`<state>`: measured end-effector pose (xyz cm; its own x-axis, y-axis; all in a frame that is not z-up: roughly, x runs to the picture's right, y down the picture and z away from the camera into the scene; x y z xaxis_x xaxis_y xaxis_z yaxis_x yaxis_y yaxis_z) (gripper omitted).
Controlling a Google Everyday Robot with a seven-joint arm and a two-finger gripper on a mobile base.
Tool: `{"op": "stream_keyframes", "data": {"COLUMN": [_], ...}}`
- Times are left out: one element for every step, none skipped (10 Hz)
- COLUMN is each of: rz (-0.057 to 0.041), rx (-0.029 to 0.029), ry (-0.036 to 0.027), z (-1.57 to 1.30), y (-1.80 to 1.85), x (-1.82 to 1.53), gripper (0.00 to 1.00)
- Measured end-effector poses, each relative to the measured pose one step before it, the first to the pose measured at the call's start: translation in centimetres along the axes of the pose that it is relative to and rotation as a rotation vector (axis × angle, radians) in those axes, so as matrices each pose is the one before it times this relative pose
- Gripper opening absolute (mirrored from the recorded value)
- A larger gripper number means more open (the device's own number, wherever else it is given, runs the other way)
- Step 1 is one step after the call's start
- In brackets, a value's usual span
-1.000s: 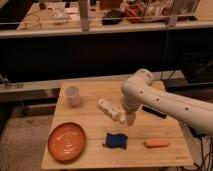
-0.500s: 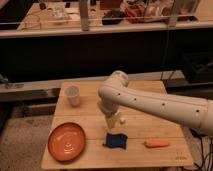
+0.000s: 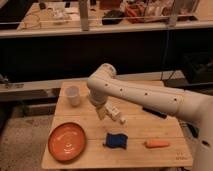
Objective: Move the arm in a circular motion
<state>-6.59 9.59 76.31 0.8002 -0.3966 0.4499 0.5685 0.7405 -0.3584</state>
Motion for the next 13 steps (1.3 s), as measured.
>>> {"op": "stream_keyframes", "data": {"rz": [-0.01192,-0.00599,0.00283,0.01109,0.03713,0.0359,0.04129,0.05983,0.04204,0.05108,0.06631,0.04007,0.0453], "rx": [0.00263,0.00253,0.00503,0.00619,0.00802,0.00345,0.00485,0.00346,0.00061,-0.00273,-0.00579,-0.00457,-0.00755], "ry": [0.00074,0.00444,0.00158,0.01019,0.01426,0.0086,0.01014,0.01593,0.00738,0.00764,0.01276,0.01014,0.01193], "z": [0.537,0.328,0.113,0.082,-0.01,-0.067,-0.165,-0.218,-0.191,-0.14,-0.112,-0.067,-0.046], "y": [-1.901,-0.972,-1.068,-1.006,-0.807,-0.142,-0.021,0.309,0.262,0.388,0.539,0.265,0.424], "x": [0.531,0.37,0.426,1.059,1.854,1.526,1.869,3.081,2.142,2.523,3.262,2.05,2.285], "gripper": [0.8,0.8,0.8,0.8,0.8,0.8,0.8,0.8,0.8,0.8,0.8,0.8,0.8]}}
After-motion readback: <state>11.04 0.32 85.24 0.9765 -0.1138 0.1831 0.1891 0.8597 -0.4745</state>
